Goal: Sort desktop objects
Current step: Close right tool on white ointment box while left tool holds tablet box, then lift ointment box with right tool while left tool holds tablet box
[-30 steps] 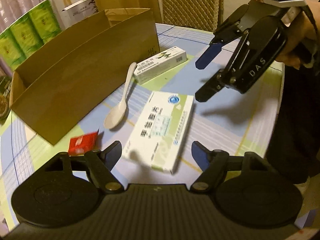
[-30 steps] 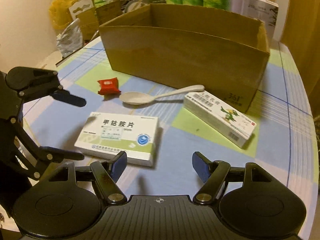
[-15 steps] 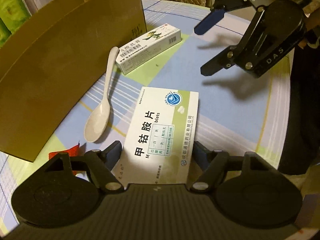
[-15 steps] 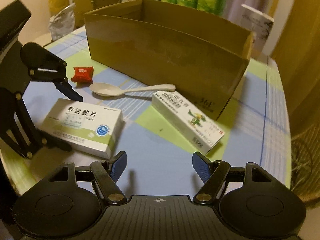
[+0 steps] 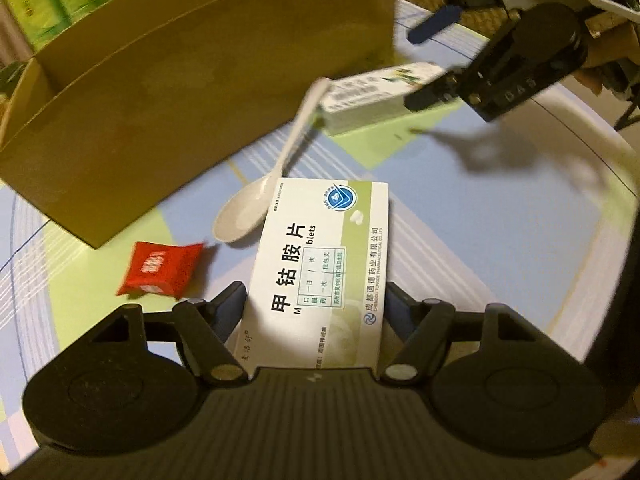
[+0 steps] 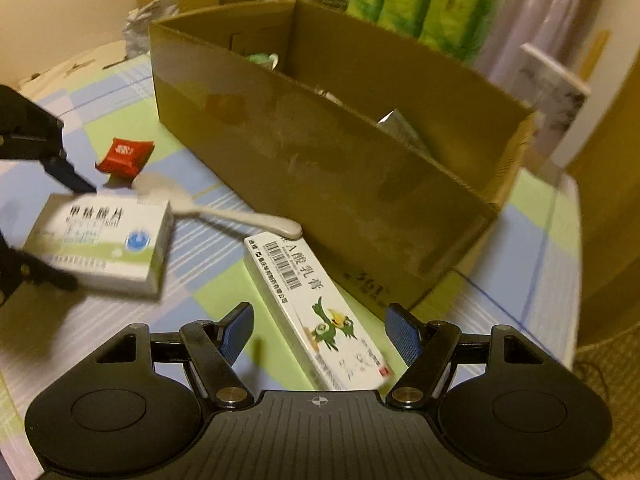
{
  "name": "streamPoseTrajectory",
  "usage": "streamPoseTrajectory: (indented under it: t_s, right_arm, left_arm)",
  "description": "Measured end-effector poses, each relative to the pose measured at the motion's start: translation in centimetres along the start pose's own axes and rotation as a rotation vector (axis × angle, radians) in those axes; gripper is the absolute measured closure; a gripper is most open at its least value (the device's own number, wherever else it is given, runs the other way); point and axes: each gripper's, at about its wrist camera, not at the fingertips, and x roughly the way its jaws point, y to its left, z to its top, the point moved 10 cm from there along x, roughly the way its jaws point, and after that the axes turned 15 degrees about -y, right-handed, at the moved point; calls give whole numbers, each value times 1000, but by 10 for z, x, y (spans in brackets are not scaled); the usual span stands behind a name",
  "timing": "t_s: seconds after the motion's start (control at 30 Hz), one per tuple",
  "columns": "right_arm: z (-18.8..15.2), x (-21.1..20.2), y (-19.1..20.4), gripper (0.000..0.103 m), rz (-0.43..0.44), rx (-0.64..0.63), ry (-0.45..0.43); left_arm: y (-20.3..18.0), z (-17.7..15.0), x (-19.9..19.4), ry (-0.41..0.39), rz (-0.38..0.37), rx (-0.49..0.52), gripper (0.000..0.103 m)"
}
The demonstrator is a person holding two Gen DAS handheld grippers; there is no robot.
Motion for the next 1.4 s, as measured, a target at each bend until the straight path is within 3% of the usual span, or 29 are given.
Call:
streamPoseTrajectory:
  t_s: [0.2,0.27,0.37,0.53,0.6,0.7,1.0,1.17,1.23,1.4]
  right_arm:
    - [-12,9,-1,39,17,28,80]
    - [-12,3,2,59,8,56,105]
    - [-14,-12,16,67,38,138,131]
    - [-20,-39,50,67,106,227,135]
    - [-19,-44,54,65,91,254,109]
    - [-14,-45,51,57,48,243,80]
    - [-17,-27,61,56,71,202,88]
    - [-20,-16,62,57,75,196,109]
    - [-20,-16,62,67,69,200,113]
    - [-23,-21,62,68,51,232,126]
  left_arm:
    - [7,0,5,2,19,-8,33]
    - [6,0,6,1,14,-3,33]
    - [4,1,7,3,5,-1,33]
    - [-7,-2,1,2,-25,13,33]
    - [-8,-4,0,0,-32,12,33]
    - [-7,-4,0,2,-26,9,33]
    - [-9,6,3,-27,-41,7,32]
    - [-9,5,6,-13,-44,10,34]
    - [-10,5,6,-11,-45,13,34]
    - [-10,6,3,-23,-48,-20,35]
